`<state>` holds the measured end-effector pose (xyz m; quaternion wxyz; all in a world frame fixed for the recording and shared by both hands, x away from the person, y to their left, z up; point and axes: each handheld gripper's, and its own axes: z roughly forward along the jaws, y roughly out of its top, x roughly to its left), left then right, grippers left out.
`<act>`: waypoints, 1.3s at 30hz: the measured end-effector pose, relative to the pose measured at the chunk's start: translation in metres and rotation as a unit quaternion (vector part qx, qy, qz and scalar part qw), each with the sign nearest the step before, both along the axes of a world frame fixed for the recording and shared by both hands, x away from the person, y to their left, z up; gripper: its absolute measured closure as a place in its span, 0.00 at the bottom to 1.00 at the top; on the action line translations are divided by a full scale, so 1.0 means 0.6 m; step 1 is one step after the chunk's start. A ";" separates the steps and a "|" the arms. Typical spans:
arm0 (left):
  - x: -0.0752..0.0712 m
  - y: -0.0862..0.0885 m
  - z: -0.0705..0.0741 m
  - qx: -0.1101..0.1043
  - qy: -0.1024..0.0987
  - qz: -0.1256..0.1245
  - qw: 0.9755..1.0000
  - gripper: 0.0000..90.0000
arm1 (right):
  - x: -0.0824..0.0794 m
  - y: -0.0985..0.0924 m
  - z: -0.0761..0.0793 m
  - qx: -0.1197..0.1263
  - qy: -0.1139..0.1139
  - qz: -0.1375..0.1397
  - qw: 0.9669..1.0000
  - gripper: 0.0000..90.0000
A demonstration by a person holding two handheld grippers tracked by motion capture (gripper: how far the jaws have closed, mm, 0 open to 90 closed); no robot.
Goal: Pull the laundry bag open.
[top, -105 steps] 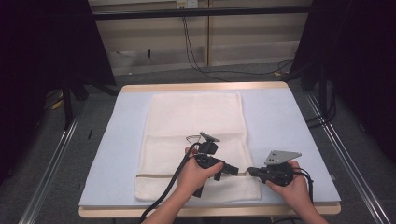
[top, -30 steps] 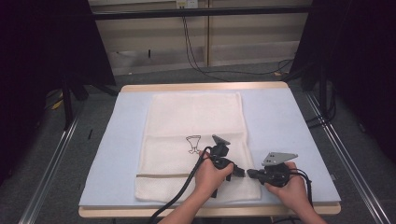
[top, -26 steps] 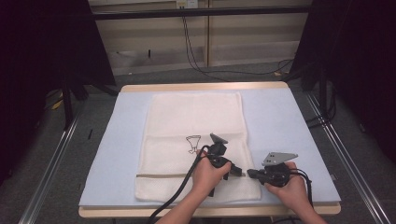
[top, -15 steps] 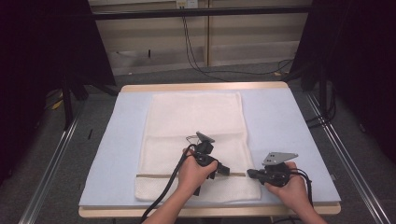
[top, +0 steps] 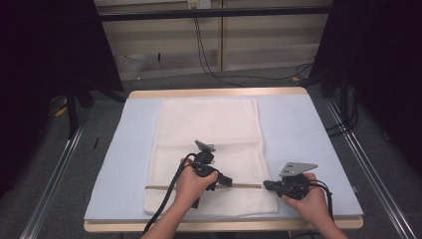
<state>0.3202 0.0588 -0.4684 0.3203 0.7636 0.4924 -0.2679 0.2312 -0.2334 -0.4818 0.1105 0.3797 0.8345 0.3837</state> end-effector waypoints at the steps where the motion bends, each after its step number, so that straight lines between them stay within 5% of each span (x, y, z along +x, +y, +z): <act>1: 0.001 0.010 0.001 -0.001 0.000 0.001 1.000 0.97 | 0.001 0.000 0.000 0.001 -0.001 0.002 1.000 1.00; 39: -0.004 0.131 0.001 -0.014 0.016 0.043 0.999 0.97 | 0.001 -0.003 -0.002 0.011 0.005 -0.003 1.000 1.00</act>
